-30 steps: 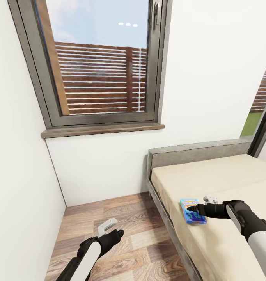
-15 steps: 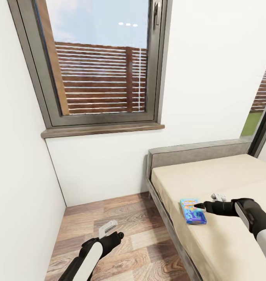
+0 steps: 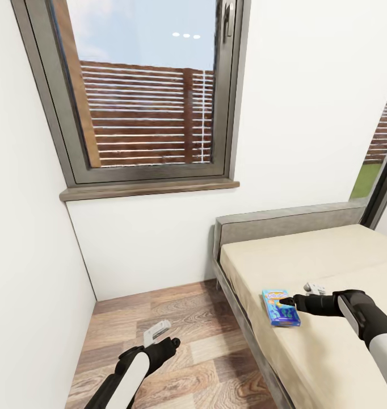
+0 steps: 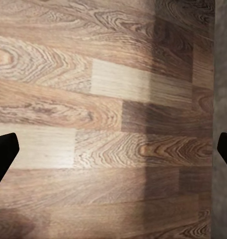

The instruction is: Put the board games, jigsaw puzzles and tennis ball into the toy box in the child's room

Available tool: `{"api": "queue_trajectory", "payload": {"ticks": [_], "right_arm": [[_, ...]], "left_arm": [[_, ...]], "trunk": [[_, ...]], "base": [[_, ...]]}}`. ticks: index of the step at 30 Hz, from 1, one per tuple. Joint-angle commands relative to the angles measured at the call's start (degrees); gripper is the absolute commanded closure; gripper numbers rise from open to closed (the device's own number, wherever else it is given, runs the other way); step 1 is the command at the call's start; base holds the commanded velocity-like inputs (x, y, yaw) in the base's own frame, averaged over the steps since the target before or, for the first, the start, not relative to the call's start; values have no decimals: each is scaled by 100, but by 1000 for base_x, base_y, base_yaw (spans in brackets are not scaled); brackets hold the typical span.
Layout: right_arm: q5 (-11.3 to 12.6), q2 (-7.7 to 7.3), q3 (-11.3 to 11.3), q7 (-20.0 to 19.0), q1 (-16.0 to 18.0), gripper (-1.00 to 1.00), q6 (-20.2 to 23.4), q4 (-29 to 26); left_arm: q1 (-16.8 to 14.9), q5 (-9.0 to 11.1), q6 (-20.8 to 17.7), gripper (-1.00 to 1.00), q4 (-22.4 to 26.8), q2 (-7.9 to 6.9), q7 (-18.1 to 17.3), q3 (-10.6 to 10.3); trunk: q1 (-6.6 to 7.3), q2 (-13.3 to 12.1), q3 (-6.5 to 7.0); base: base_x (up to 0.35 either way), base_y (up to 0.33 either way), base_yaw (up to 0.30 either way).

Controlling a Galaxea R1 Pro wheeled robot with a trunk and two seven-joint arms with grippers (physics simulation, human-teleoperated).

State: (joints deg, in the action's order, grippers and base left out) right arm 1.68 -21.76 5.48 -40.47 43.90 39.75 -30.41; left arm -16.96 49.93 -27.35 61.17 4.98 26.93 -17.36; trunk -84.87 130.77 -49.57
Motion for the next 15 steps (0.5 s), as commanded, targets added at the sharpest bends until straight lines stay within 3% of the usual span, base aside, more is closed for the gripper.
{"api": "queue_trajectory", "payload": {"ticks": [1,8,15], "right_arm": [[16,1,18,-8,3,-100,45,-4],[17,0,21,-9,5,-100,46,-6],[30,18,228,20,-90,-100,57,-125]], "left_arm": [[-3,58,-3,-100,9,-1,54,-8],[-3,57,-5,-100,9,-6,60,-7],[-89,60,154,-100,-93,126,0,9]], "trunk": [[1,3,-6],[1,3,-6],[1,3,-6]], "base": [[0,0,0],[0,0,0],[0,0,0]]}}
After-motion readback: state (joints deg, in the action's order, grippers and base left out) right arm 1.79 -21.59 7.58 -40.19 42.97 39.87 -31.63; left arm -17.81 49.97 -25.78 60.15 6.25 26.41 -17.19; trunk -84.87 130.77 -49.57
